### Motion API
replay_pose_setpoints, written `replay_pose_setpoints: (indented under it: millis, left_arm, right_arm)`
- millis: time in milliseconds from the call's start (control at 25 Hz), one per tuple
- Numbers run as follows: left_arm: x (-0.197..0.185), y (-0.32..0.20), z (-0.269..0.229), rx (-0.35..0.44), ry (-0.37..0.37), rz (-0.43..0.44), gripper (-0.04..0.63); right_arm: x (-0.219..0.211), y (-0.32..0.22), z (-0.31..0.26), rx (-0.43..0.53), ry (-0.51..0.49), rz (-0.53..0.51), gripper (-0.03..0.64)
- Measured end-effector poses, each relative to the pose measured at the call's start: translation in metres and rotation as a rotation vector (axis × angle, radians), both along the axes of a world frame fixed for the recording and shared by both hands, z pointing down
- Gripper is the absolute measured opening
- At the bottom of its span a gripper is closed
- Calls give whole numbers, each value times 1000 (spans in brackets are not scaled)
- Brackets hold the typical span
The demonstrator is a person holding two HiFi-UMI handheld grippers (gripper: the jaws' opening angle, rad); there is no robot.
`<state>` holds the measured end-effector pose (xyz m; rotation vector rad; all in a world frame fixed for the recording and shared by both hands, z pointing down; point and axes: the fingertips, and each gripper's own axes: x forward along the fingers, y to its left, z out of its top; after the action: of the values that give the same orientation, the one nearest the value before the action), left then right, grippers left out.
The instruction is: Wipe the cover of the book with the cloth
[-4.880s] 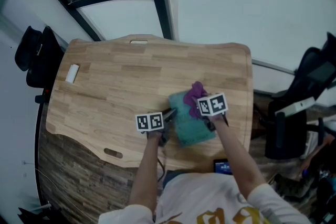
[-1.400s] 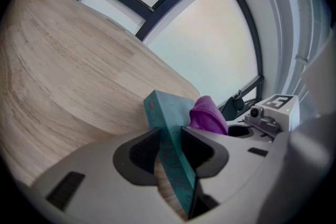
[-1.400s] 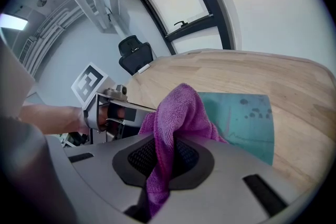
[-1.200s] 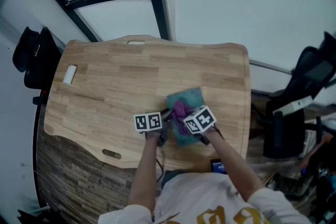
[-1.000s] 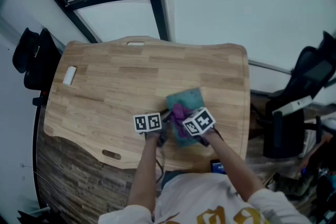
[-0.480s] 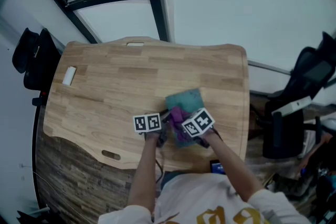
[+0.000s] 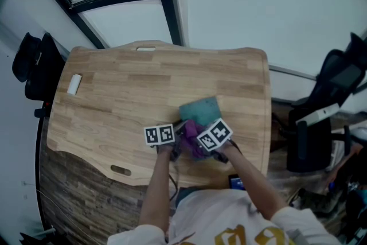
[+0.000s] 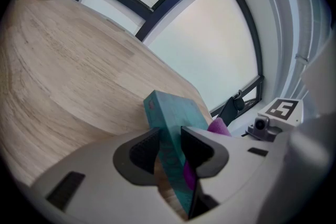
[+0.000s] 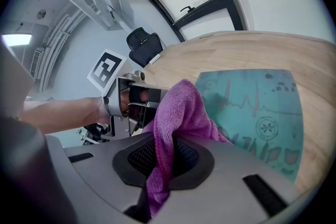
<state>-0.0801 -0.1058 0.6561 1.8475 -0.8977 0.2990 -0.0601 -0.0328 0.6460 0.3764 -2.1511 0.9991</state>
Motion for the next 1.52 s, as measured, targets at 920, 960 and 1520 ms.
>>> replay_pose_setpoints:
  millis: [920, 960, 1520]
  left_arm:
    - [0, -1, -1, 0, 7, 0, 129]
    - [0, -1, -1, 0, 7, 1, 129]
    - [0, -1, -1, 4, 4, -1, 129]
  right_arm:
    - [-1, 17, -3, -34, -28, -50, 32]
    - [-1, 18, -3, -33, -30, -49, 32]
    - [32, 8, 0, -21, -9, -25, 32]
